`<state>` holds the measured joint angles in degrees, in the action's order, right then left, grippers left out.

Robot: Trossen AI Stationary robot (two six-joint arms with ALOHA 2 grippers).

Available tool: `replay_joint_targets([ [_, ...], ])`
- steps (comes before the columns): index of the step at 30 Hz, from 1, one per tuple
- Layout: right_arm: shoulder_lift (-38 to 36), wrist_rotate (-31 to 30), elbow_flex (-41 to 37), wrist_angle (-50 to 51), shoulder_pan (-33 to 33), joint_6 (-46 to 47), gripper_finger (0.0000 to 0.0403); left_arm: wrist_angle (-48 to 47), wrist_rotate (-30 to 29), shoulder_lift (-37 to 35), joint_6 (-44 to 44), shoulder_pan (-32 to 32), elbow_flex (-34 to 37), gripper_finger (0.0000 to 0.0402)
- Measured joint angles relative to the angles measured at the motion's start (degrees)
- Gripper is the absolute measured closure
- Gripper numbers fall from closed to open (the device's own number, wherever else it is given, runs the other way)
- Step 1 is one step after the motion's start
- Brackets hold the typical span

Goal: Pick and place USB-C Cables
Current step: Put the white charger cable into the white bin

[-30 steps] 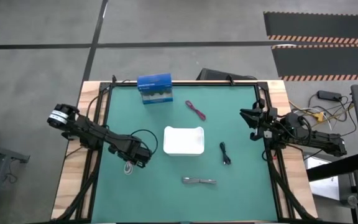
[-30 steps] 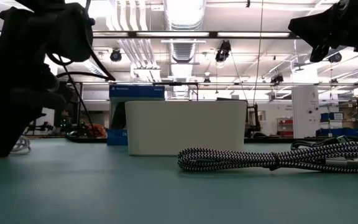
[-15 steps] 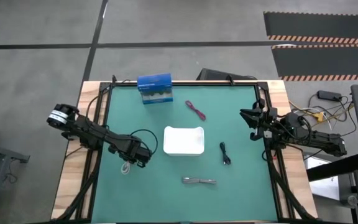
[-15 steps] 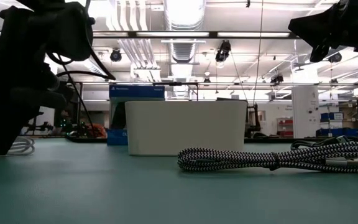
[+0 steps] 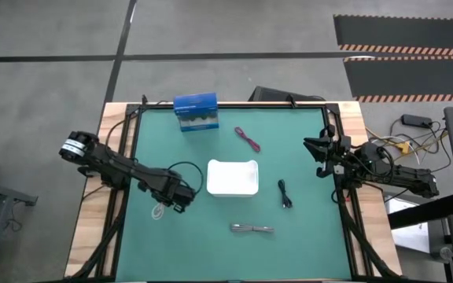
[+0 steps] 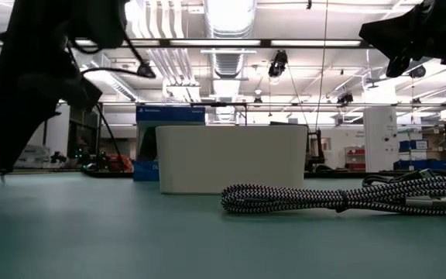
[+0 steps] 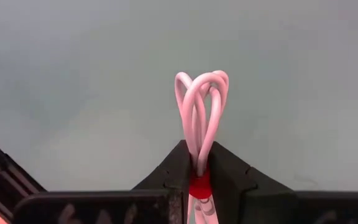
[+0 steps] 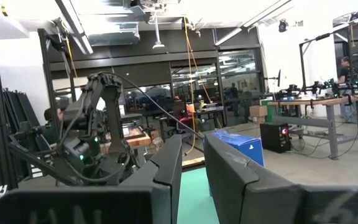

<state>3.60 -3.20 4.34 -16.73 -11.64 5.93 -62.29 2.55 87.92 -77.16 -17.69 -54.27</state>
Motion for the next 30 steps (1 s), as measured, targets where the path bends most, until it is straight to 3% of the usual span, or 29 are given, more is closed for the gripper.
replay_joint_targets([
  [14, 0.0, 0.0, 0.01, -0.02, -0.01, 0.02, 0.0344, -13.23, 0.29, -0.07, 4.41, 0.04, -17.84, 0.0376],
  [30, 0.0, -0.02, 0.02, -0.02, 0.0, 0.05, 0.0344, -11.41, -1.89, 0.54, 14.43, 1.17, -31.57, 0.0376],
])
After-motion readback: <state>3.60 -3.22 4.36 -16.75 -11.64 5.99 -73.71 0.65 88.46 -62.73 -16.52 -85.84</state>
